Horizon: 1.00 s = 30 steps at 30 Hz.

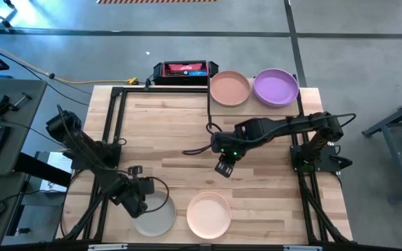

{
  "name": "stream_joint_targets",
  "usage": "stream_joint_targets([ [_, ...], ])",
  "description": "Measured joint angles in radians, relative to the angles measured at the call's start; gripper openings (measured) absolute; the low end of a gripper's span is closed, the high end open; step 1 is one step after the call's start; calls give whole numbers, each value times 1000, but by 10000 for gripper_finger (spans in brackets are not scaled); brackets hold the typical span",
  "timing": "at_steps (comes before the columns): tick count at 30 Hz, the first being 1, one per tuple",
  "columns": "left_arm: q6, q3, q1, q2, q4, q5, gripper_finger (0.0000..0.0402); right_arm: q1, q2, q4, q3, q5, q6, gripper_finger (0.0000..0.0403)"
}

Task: Place and stack plates onto a shelf
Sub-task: Stack the gray plate on top of the brown plate on the shelf

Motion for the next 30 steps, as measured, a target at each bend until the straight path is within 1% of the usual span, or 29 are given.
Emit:
stream_joint_targets([
  [6, -33, -47, -10, 0, 46, 45, 102, 10, 0, 0, 0, 0, 18, 97],
  [9, -43, -58, -11, 1, 73, 50, 102, 12, 0, 0, 0, 0, 19, 97],
  [12, -44, -64, -10, 6, 86, 76, 102, 12, 0, 0, 0, 0, 17, 97],
  [16, -62, -64, -8, 15, 89, 78, 102, 12, 0, 0, 0, 4, 15, 97],
  [30, -67, -63, 13, 109, 93, 86, 102, 12, 0, -1, 0, 14, 15, 97],
])
